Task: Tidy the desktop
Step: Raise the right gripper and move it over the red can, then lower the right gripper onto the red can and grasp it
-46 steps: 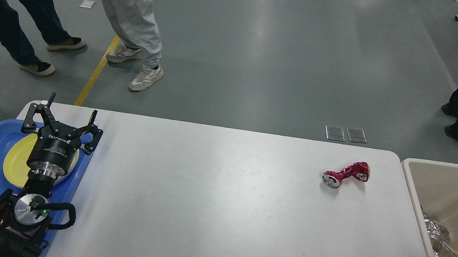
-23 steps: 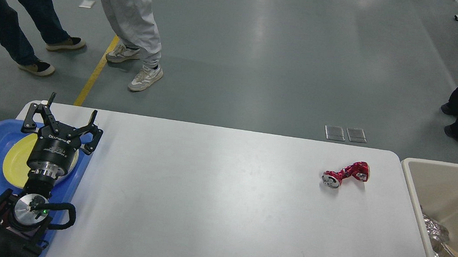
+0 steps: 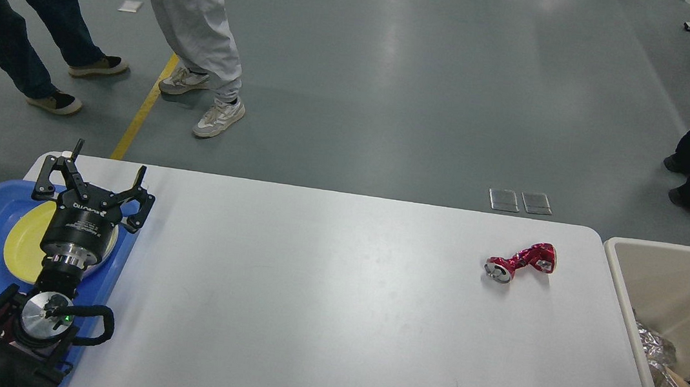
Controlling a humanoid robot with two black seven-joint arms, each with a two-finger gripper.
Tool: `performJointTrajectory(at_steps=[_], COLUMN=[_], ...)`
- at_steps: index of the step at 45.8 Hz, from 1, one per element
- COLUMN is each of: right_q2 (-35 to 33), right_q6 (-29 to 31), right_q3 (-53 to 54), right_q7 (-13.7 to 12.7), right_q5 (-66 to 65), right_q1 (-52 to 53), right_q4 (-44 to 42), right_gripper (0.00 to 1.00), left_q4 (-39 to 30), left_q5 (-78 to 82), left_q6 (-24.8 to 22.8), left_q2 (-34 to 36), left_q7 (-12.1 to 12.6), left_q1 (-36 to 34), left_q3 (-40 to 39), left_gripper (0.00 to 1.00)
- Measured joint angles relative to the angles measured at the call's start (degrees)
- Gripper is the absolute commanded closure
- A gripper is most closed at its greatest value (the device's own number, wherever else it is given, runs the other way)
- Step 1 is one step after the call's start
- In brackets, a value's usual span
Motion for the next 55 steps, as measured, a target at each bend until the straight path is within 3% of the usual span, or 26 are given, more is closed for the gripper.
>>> performJointTrajectory(at_steps=[15, 23, 30, 40, 43, 48, 55], right_q2=[-9.0, -4.9, -0.6, 0.2, 0.6, 1.3, 1.9], right_q6=[18.1, 30.2, 36.9, 38.8, 38.4, 36.7, 30.9], right_q3=[-7.6, -16.0, -20.0, -20.7, -21.3, -22.2, -22.8], right_q7=[-2.3, -2.4, -2.4, -2.5, -2.5, -2.2, -1.9], right_q5=[-12.5, -12.8, -12.5, -10.4, -10.1, -8.8, -6.4], right_q1=[34.0, 52.2, 66.5, 84.8, 88.7, 94.5, 97.4], right_q4=[26.6, 38.1, 49.6, 69.2, 74.8, 80.5, 82.2], right_gripper=[0.00, 0.00, 0.00, 0.00, 0.04, 0.02, 0.00], left_q4=[0.0, 0.0, 0.0, 0.0, 0.0, 0.0, 0.0], left_q5=[0.0, 0.0, 0.0, 0.0, 0.0, 0.0, 0.0], left_q6=[0.0, 0.0, 0.0, 0.0, 0.0, 0.0, 0.0], left_q2=[0.0, 0.0, 0.0, 0.0, 0.1, 0.1, 0.1], left_q7=[0.0, 0.0, 0.0, 0.0, 0.0, 0.0, 0.0], left_q1=[0.0, 0.0, 0.0, 0.0, 0.0, 0.0, 0.0], left_q3=[0.0, 0.0, 0.0, 0.0, 0.0, 0.0, 0.0], left_gripper=[0.03, 0.03, 0.03, 0.03, 0.03, 0.03, 0.03])
